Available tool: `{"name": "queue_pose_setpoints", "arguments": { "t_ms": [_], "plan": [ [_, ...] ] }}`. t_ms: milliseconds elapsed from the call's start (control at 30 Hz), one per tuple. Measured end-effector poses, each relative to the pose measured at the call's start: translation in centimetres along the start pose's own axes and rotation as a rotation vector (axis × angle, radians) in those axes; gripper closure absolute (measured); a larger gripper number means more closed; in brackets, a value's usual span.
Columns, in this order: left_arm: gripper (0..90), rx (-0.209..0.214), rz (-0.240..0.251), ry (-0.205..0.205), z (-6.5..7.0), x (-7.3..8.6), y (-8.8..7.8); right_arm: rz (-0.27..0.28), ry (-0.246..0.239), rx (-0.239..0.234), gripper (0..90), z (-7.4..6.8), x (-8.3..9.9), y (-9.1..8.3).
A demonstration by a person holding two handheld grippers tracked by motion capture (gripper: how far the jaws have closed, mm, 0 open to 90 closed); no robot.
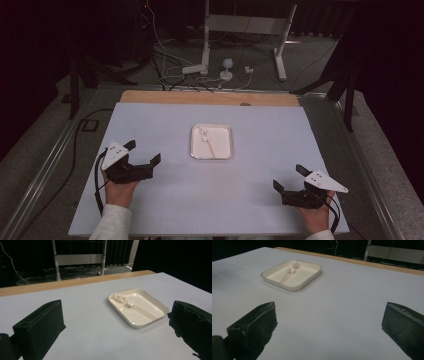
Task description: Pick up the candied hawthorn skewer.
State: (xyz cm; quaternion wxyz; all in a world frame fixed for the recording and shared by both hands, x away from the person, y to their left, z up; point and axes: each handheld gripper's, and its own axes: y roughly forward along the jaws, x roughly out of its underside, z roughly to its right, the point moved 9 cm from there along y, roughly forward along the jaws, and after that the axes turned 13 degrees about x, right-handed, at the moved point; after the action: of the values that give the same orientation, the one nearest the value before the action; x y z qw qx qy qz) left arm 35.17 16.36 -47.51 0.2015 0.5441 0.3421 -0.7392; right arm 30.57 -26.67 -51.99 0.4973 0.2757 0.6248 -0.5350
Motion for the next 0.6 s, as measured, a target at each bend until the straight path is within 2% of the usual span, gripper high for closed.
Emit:
{"name": "queue_pose_setpoints", "arguments": {
  "t_ms": [267, 367, 600],
  "plan": [
    [0.5, 0.026, -0.018, 0.023, 0.4, -1.3, 3.2, -0.003, 0.005, 0.01, 0.0, 0.2, 0.1, 0.0],
    [0.5, 0.037, -0.051, 0.036, 0.6, -1.2, 4.9, -0.004, 0.008, 0.02, 0.0, 0.4, 0.1, 0.0],
    [0.5, 0.044, -0.07, 0.037, 0.9, -1.3, 7.0, -0.005, 0.009, 0.025, 0.0, 0.5, 0.2, 0.0]
  ]
}}
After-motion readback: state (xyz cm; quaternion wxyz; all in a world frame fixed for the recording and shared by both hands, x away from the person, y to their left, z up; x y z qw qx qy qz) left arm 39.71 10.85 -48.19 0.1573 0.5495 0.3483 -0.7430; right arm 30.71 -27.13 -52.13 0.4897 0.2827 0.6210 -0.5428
